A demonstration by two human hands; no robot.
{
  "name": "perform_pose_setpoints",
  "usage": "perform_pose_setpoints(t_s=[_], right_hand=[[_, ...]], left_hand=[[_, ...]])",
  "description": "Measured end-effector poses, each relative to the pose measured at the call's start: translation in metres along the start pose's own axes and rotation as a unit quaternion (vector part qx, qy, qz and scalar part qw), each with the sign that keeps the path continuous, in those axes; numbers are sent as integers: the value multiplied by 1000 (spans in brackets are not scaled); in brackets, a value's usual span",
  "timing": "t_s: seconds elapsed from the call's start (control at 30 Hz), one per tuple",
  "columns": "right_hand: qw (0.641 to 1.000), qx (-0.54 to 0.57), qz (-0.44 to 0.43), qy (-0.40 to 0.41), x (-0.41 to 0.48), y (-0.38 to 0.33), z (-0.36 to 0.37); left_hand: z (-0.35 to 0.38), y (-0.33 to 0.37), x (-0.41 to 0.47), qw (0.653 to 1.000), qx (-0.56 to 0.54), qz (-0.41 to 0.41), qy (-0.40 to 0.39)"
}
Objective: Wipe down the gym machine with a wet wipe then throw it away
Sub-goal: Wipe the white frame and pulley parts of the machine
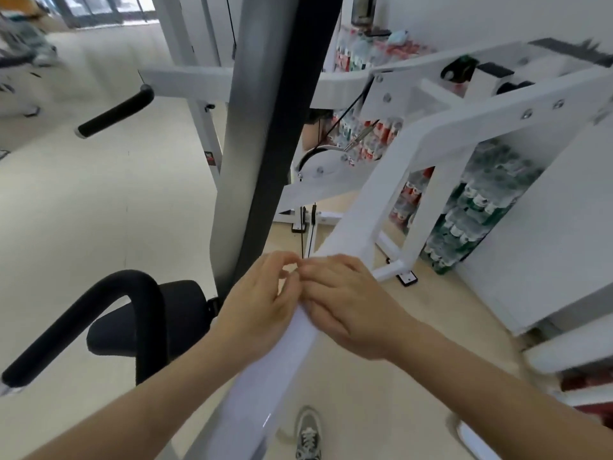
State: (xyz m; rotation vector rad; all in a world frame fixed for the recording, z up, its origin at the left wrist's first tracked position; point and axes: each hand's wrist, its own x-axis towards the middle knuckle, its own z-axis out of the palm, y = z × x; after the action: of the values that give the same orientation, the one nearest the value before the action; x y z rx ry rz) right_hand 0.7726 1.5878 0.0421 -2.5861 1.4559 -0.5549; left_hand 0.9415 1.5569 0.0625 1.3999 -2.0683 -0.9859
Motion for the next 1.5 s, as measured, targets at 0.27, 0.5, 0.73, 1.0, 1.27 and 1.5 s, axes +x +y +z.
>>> perform_pose_setpoints(t_s=[0.27, 0.5, 0.73, 1.0, 1.27, 1.5], right_hand=[[982, -22, 180, 54, 66, 130, -42], [997, -19, 69, 15, 44, 129, -40], [985, -35, 166, 11, 67, 173, -52], [990, -39, 138, 11, 82, 265, -81], [975, -139, 173, 9, 71, 354, -104], [964, -172, 195, -50, 69, 438, -152]], left_hand=[[27, 20, 53, 994, -15, -5, -110], [38, 22, 91, 984, -91, -49, -145], [48, 39, 112, 992, 74, 19, -105], [75, 68, 159, 982, 184, 10, -37], [129, 128, 267, 945, 323, -4, 43], [166, 160, 347, 936, 341, 39, 78]])
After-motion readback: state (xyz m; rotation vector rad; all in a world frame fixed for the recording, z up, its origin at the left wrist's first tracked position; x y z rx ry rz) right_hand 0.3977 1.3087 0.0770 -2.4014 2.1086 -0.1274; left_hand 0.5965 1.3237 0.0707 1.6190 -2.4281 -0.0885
